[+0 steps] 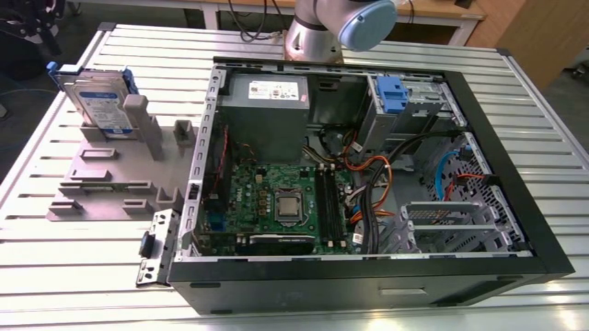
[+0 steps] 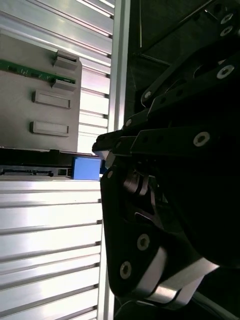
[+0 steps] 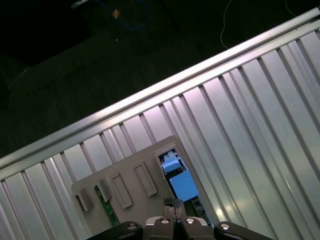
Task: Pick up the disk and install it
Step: 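Pick up the disk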
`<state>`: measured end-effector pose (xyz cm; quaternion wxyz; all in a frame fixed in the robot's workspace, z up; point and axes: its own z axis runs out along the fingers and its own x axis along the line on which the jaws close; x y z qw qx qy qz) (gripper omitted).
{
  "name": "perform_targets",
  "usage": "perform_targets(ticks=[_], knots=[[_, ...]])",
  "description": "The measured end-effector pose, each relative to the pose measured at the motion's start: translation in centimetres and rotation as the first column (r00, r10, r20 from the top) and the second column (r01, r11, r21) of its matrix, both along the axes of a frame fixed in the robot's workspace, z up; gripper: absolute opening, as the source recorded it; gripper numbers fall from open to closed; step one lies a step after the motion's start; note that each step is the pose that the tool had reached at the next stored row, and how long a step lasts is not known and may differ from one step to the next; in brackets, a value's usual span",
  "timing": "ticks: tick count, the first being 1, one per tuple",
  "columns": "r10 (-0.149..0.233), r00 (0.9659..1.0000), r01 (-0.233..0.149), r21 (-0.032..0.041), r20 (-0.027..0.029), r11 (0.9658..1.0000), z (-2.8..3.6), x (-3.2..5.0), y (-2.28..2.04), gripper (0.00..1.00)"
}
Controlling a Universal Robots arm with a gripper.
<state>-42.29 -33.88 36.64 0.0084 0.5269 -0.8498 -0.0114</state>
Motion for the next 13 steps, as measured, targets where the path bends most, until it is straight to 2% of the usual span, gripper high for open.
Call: perform_targets(ticks=[3, 6, 8, 13], knots=[[0.008, 1.0, -0.008, -0.0001, 0.0019, 1.0, -0.12, -0.02, 0.0, 0.11], [0.056, 0.9984, -0.056, 0.0, 0.0021, 0.9984, -0.29, -0.03, 0.0, 0.11], [0.092, 0.9958, -0.092, -0.0001, 0.002, 0.9958, -0.4, -0.03, 0.0, 0.11], [0.165, 0.9863, -0.165, 0.0, 0.0023, 0.9863, -0.51, -0.03, 0.07, 0.11]])
